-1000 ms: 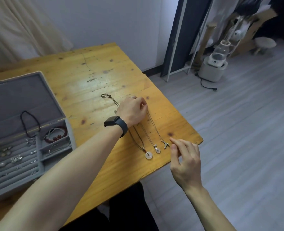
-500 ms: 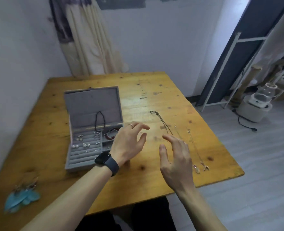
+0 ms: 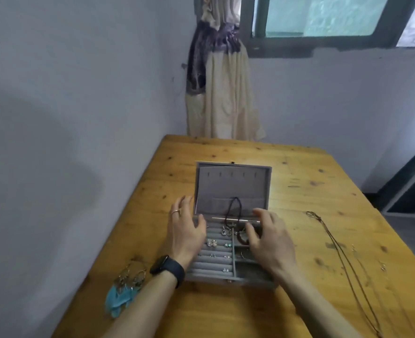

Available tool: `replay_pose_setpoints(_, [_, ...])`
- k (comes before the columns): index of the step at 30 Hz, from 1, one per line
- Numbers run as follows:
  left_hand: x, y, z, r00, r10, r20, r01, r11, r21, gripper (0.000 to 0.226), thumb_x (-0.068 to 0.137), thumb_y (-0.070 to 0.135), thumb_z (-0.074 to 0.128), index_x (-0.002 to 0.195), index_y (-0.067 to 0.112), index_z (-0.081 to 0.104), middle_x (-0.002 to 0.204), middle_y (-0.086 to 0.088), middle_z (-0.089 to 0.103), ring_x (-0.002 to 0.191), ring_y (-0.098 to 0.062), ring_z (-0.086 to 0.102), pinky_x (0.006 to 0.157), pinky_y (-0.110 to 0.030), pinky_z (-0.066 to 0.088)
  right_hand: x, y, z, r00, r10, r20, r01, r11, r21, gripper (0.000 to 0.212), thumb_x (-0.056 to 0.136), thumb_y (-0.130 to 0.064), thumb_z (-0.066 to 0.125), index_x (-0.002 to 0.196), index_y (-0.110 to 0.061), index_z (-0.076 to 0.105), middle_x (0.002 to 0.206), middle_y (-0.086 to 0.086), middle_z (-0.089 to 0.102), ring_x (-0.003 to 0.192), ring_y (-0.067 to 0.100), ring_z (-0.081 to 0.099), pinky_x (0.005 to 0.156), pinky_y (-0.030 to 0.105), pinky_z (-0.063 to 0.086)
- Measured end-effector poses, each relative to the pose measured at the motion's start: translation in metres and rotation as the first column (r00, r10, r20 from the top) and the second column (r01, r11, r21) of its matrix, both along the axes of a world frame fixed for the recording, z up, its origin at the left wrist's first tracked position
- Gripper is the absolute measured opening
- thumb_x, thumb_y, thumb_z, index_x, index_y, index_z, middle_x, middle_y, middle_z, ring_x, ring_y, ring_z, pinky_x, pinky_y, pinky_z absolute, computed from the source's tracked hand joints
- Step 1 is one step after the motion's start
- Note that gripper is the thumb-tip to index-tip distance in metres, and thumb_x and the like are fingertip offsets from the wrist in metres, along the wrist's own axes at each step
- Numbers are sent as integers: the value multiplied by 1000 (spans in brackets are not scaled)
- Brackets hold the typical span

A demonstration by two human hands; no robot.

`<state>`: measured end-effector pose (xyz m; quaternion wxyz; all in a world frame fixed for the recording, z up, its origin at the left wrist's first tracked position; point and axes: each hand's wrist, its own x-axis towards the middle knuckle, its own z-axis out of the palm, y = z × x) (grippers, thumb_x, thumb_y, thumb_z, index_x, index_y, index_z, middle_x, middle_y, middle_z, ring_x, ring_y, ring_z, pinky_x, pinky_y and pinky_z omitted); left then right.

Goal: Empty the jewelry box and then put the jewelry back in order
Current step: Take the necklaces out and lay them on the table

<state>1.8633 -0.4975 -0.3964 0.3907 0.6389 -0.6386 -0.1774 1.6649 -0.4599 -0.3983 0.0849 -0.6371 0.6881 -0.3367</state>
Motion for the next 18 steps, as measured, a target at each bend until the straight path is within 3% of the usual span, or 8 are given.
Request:
replay_pose_setpoints(3, [3,-14,-2,998,-28,-49,33,993,113,64,101,29,51,157,24,20,160,-5,22,144,-23,30,108,-26,29,8,-29,7,999,2,-44,-3,1000,-31,38,93,-31,63,129,-19,57,124,2,61,113,20,55,90,31,47])
replay_pose_setpoints(6, [5,-22,-14,995,-96,-3,96,983,159,65,104,36,40,157,35,2,160,-6,27,135,-27,44,106,-39,43,12,-53,9,989,29,-142,-31,999,-10,39,94,-34,61,129,-18,56,125,5,61,111,25,53,92,35,46])
replay_pose_setpoints(8, [9,-24,-24,985,-144,100,129,981,142,68,105,35,37,156,40,-8,146,-10,47,102,-26,62,82,-41,55,14,-63,12,971,17,-240,-13,1000,21,41,94,-42,59,127,-19,55,120,6,63,108,29,52,89,39,48])
replay_pose_setpoints(10, [15,-25,-30,973,-162,161,139,979,150,73,105,28,38,155,41,-14,124,-11,61,75,-23,59,64,-39,54,16,-67,16,951,12,-308,5,999,53,43,94,-50,55,126,-22,55,115,5,64,105,30,52,83,40,49])
replay_pose_setpoints(15, [20,-26,-28,964,-175,201,142,976,168,82,101,15,43,156,36,-14,117,-10,63,74,-24,58,64,-40,52,18,-67,21,932,168,-322,-132,982,133,34,100,-43,47,132,-33,54,118,2,61,108,27,50,80,37,47])
replay_pose_setpoints(18, [20,-25,-25,954,-162,254,117,976,183,81,101,14,42,156,31,-15,91,-7,61,66,-18,49,58,-33,40,16,-64,23,916,236,-323,-196,969,150,32,100,-33,48,130,-29,58,122,-1,61,111,24,51,84,36,48])
